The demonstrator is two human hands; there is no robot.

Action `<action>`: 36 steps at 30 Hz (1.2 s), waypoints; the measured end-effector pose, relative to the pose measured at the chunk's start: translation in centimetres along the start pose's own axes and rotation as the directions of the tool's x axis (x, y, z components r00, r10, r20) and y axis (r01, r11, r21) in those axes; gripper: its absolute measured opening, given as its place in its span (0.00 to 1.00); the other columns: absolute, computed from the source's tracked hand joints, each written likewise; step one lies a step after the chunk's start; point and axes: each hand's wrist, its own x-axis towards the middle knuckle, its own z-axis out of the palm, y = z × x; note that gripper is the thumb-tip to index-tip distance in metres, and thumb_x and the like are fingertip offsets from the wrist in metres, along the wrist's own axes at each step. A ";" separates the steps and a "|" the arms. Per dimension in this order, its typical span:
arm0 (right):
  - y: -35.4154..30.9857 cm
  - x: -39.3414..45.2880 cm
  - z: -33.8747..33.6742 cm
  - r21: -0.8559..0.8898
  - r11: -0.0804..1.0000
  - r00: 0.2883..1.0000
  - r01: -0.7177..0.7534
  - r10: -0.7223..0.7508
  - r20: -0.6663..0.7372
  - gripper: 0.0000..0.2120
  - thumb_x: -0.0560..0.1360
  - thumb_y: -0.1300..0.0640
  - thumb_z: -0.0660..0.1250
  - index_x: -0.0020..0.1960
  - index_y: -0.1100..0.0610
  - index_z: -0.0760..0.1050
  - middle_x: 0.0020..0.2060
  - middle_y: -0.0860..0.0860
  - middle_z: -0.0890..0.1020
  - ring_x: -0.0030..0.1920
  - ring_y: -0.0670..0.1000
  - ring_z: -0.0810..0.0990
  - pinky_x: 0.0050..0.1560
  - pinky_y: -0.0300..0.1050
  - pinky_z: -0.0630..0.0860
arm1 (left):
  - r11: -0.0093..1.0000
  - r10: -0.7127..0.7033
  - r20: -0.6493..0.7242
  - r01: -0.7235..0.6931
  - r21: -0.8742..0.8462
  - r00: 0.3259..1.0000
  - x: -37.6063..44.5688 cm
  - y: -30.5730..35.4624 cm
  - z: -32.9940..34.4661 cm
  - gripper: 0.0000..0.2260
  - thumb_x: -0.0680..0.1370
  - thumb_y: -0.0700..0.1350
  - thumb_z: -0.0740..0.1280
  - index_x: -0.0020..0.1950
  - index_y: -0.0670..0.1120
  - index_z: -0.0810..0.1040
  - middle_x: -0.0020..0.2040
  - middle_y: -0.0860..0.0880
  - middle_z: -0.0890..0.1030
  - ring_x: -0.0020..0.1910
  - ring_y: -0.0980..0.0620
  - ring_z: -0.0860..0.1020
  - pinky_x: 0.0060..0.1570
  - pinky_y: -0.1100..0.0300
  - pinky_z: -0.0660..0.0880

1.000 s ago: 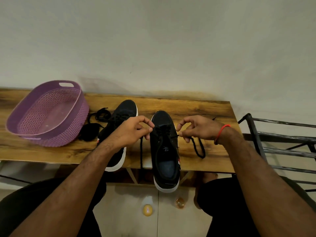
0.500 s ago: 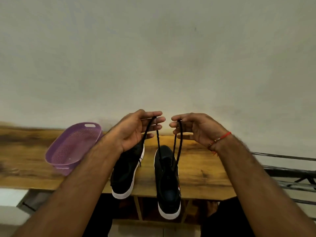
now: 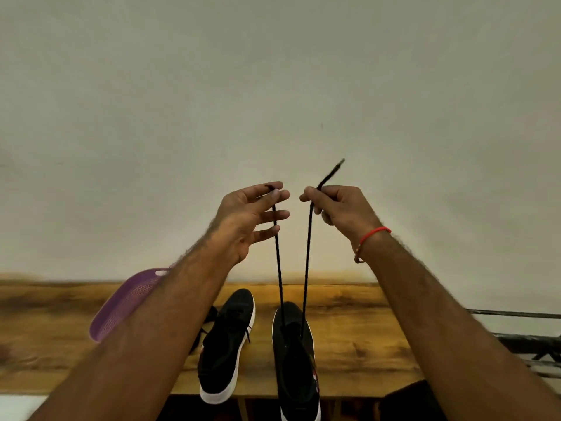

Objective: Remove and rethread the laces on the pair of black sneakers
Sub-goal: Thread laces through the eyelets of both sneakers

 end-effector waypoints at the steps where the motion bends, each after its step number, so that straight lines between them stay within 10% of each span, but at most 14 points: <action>1: -0.1 0.0 0.0 -0.006 1.000 1.000 0.009 -0.009 -0.019 0.11 0.78 0.48 0.69 0.50 0.55 0.85 0.31 0.38 0.80 0.30 0.37 0.74 0.40 0.32 0.69 | 0.995 0.054 -0.051 -0.050 0.081 0.997 0.0 0.2 0.2 0.09 0.80 0.48 0.70 0.60 0.51 0.83 0.50 0.54 0.87 0.40 0.54 0.85 0.33 0.62 0.77; 7: -0.7 0.5 0.5 0.067 0.996 0.985 0.061 -0.049 -0.167 0.09 0.75 0.52 0.73 0.54 0.53 0.85 0.47 0.44 0.85 0.36 0.36 0.77 0.39 0.29 0.71 | 0.890 0.300 -0.141 -0.224 0.397 0.943 0.7 0.1 1.1 0.13 0.77 0.54 0.73 0.59 0.51 0.84 0.52 0.57 0.83 0.30 0.56 0.76 0.25 0.65 0.70; 19: -1.9 1.7 1.1 0.071 0.992 0.981 0.102 -0.088 -0.175 0.09 0.77 0.53 0.72 0.54 0.55 0.85 0.45 0.45 0.85 0.37 0.33 0.78 0.46 0.32 0.73 | 0.915 0.345 -0.232 -0.271 0.299 0.909 2.1 1.0 1.2 0.06 0.75 0.48 0.77 0.51 0.50 0.85 0.47 0.50 0.86 0.26 0.55 0.73 0.24 0.63 0.68; 36: -2.3 3.1 1.3 -0.082 0.990 0.981 0.119 -0.130 -0.144 0.04 0.72 0.44 0.74 0.44 0.43 0.85 0.38 0.40 0.86 0.49 0.42 0.83 0.62 0.62 0.74 | 0.905 0.363 -0.237 -0.281 0.320 0.901 2.7 2.2 2.1 0.07 0.75 0.49 0.76 0.52 0.50 0.86 0.47 0.55 0.85 0.32 0.60 0.75 0.24 0.68 0.69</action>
